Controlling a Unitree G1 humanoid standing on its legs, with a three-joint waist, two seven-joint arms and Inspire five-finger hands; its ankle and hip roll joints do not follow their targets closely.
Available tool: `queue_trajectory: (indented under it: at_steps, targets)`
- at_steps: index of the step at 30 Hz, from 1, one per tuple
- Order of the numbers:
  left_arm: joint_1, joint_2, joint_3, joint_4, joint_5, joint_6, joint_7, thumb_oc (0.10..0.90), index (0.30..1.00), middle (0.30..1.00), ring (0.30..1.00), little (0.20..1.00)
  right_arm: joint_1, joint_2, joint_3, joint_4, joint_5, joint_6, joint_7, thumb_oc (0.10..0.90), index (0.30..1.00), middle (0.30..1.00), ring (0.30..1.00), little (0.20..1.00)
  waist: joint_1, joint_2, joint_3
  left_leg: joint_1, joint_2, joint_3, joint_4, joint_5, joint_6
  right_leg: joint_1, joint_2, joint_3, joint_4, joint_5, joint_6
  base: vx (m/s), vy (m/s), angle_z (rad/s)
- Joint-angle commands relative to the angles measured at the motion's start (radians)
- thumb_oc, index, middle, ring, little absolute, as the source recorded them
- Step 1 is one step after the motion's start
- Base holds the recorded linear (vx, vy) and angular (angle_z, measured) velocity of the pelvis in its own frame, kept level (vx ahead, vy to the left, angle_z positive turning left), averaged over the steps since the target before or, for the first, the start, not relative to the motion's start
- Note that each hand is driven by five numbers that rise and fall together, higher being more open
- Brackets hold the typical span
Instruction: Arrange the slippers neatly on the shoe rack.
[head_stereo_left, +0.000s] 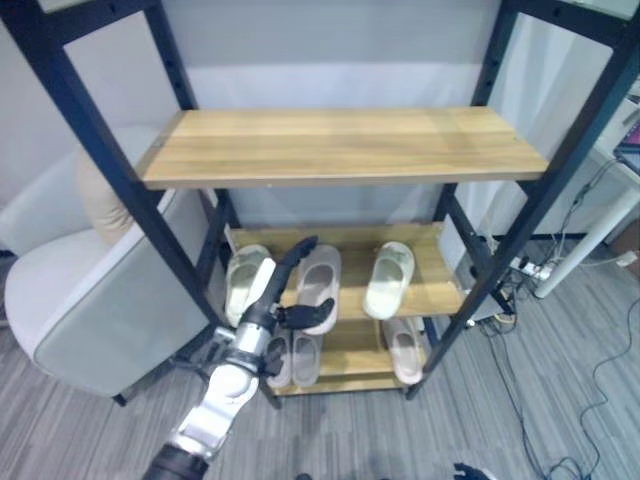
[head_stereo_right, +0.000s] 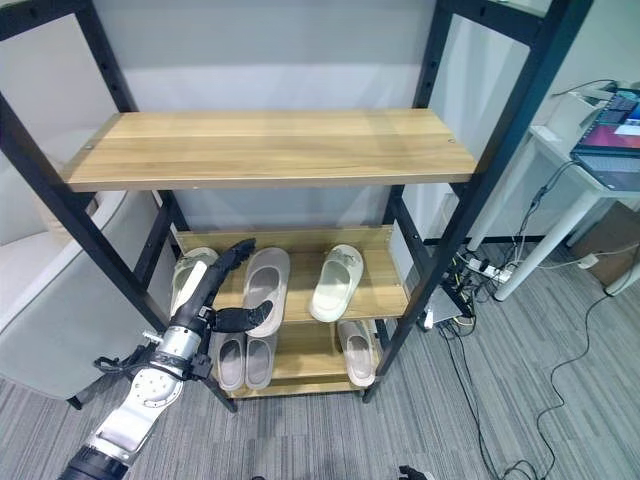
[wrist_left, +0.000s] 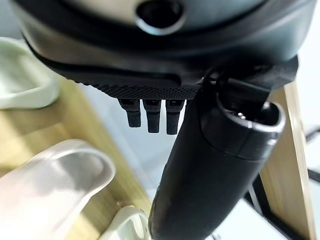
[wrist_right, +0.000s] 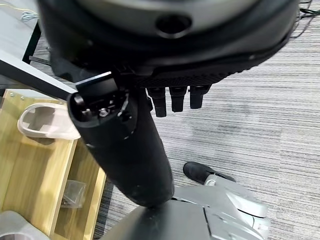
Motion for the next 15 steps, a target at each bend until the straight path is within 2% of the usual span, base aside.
queue_trajectory:
  at_steps: [1,15]
  targets:
    - [-0.206,0.035,0.014,0.013,0.091,-0.068,0.101,0.800,0.900,0.900,0.900,0.900,-0.023,0.000,0.053,-0.016,-0.035,-0.027,0.011,0.800,0.900,0.900,0.900,0.900,-0.014,-0.021,-0.010,0.044,0.008,-0.004,-0.003,-0.097,-0.050,0.025,-0.005,0.020,0.006,-0.065,0.071,0.03,0.015,-0.20]
    - [-0.447,0.122,-0.085,0.275,0.338,0.046,0.212,0.800,0.900,0.900,0.900,0.900,-0.024,-0.028,0.081,-0.053,-0.050,-0.041,0.019,0.800,0.900,0.900,0.900,0.900,-0.050,-0.029,-0.020,0.036,0.012,0.028,-0.003,-0.107,-0.050,-0.001,-0.002,0.048,0.006,-0.054,0.083,0.01,0.013,-0.08]
